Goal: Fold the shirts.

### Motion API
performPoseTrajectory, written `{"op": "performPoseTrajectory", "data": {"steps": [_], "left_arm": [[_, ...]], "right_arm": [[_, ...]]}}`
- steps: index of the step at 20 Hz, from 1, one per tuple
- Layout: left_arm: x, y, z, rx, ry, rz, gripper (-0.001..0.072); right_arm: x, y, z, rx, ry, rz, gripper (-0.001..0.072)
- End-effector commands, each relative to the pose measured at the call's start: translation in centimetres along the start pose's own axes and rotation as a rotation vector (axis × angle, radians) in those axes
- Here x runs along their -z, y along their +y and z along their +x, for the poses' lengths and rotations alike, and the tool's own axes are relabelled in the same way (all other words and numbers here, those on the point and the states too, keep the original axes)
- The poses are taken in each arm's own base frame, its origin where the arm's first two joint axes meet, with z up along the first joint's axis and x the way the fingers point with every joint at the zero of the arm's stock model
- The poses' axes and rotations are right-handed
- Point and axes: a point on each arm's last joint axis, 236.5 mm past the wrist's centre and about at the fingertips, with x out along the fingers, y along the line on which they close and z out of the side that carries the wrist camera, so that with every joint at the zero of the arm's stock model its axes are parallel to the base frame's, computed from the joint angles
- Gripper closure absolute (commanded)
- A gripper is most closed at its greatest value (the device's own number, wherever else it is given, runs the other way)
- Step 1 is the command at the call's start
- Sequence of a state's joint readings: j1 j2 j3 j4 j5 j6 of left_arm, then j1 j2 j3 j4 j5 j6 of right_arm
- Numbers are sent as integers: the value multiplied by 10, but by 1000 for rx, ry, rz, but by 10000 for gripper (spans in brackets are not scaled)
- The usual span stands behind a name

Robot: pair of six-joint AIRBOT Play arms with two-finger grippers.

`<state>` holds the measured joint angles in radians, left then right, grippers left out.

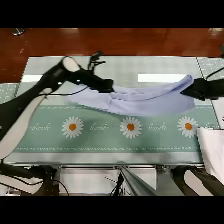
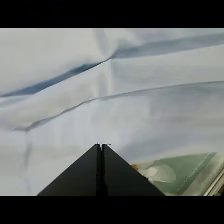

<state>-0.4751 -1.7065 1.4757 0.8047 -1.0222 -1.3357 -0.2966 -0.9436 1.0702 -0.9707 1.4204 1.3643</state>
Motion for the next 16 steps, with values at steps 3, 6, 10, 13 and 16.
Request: {"op": "performPoseTrajectory", "data": {"steps": [3,6,10,13,16], "left_arm": [[37,-84,98,63,147,12,687],[78,-126,136,136,236,15,686],[93,-138,134,212,310,-18,686],[39,-91,76,206,251,-75,686],[-11,-16,-21,95,124,-111,686]], "right_arm": [[34,48,-45,-48,-151,-43,686],[37,58,-50,-75,-166,-55,686],[37,56,-50,-64,-166,-50,686],[36,55,-48,-66,-156,-35,686],[40,71,-29,-112,-89,-58,686]]}}
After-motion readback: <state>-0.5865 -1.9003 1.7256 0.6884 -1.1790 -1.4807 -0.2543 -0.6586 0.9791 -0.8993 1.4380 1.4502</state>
